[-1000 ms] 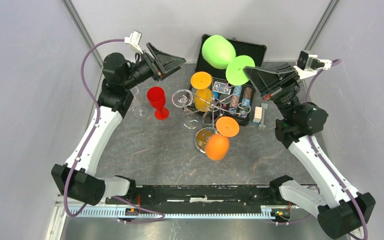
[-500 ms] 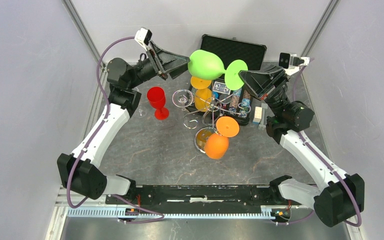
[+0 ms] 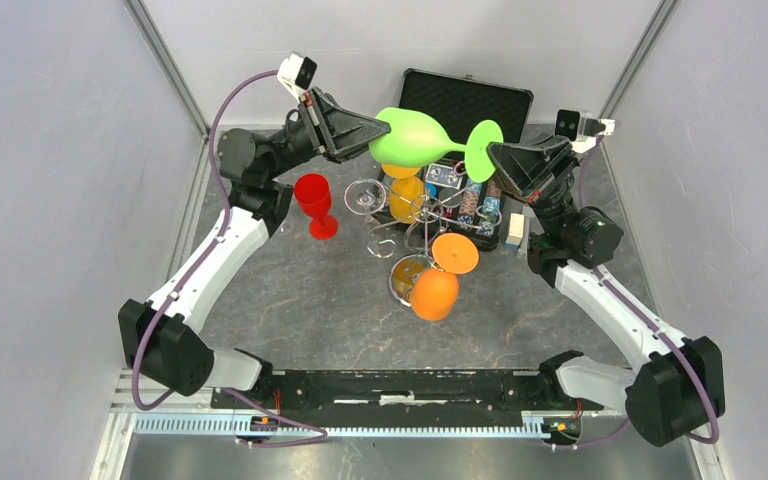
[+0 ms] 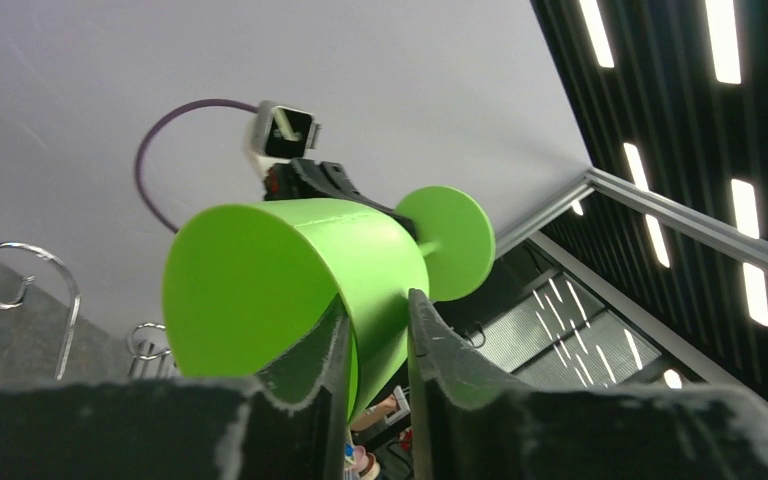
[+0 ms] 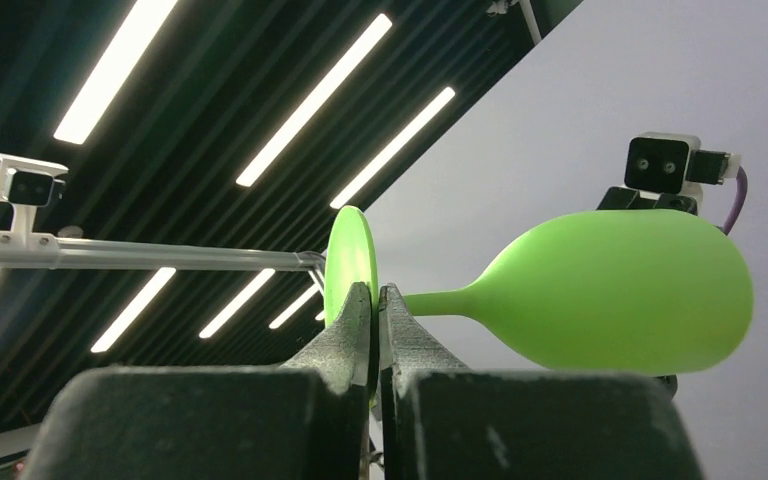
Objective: Take the wine glass off the wine glass rack
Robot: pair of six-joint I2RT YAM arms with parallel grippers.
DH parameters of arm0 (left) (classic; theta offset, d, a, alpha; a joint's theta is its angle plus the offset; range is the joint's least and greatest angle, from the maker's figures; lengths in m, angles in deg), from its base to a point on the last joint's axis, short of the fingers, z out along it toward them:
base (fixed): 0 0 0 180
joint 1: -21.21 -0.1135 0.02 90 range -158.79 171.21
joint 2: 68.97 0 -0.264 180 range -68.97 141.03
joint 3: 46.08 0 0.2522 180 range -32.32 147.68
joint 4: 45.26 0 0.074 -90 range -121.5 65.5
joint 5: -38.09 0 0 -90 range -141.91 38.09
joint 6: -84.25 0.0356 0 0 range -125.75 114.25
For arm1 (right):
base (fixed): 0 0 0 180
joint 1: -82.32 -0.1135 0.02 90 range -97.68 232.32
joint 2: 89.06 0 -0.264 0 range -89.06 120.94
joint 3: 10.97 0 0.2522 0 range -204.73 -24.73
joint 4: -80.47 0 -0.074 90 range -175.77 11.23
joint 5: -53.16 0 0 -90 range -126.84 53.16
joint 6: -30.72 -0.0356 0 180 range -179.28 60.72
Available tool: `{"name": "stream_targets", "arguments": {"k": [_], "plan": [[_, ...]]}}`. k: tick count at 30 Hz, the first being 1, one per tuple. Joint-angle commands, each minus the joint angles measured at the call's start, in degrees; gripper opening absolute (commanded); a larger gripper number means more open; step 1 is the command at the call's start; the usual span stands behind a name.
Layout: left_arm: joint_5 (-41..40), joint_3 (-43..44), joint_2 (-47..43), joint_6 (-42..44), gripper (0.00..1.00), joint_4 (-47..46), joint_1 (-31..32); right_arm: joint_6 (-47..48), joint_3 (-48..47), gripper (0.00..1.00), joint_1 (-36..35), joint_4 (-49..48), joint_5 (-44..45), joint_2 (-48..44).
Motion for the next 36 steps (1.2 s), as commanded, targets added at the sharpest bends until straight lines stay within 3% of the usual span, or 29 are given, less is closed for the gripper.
{"name": "stream_targets", "arguments": {"k": [1,3,10,14,20,23,26,28,30,32,34,36], "plan": [[3.5,0.5,-1.5,-4.7,0.09,-7.3,1.7,-0.2,2.3,0.00,-0.2,-2.4,1.9,1.7],[3.7,0.4,-2.0,-4.4,0.03,-7.3,1.8,-0.4,2.7,0.00,-0.2,-2.4,2.2,1.6],[5.9,0.8,-2.9,-2.6,0.03,-7.4,2.1,-0.9,4.3,0.00,-0.2,-2.1,3.5,1.5],[6.7,0.6,-3.0,-1.8,0.27,-7.4,2.2,-1.9,5.4,0.00,-0.2,-1.7,4.4,1.6],[7.9,0.8,-3.2,-0.5,0.31,-7.4,2.8,-4.6,7.6,0.00,-0.2,-1.8,5.7,2.6],[8.6,1.1,-3.3,0.2,0.26,-7.5,3.0,-5.3,7.7,0.00,-0.2,-2.6,5.7,3.2],[8.8,1.5,-3.5,0.7,0.05,-7.4,3.2,-5.2,7.5,0.00,-0.2,-2.2,5.6,3.3],[8.9,1.9,-3.8,1.4,0.02,-7.4,3.2,-4.9,7.2,0.00,-0.2,-2.1,5.3,3.4],[7.9,2.0,-4.7,2.5,0.02,-8.9,3.2,-3.7,7.1,0.08,-0.2,-1.3,4.8,3.0],[7.0,2.5,-6.9,5.1,0.02,-9.1,3.2,-1.7,7.0,0.23,-0.1,-0.4,4.4,2.2],[6.1,3.8,-9.8,12.0,0.02,-1.3,3.1,0.7,6.6,0.37,0.0,0.7,4.0,1.4],[3.7,5.7,-13.1,23.1,0.02,12.5,3.1,3.3,5.5,0.48,0.1,2.4,2.4,0.9]]}}
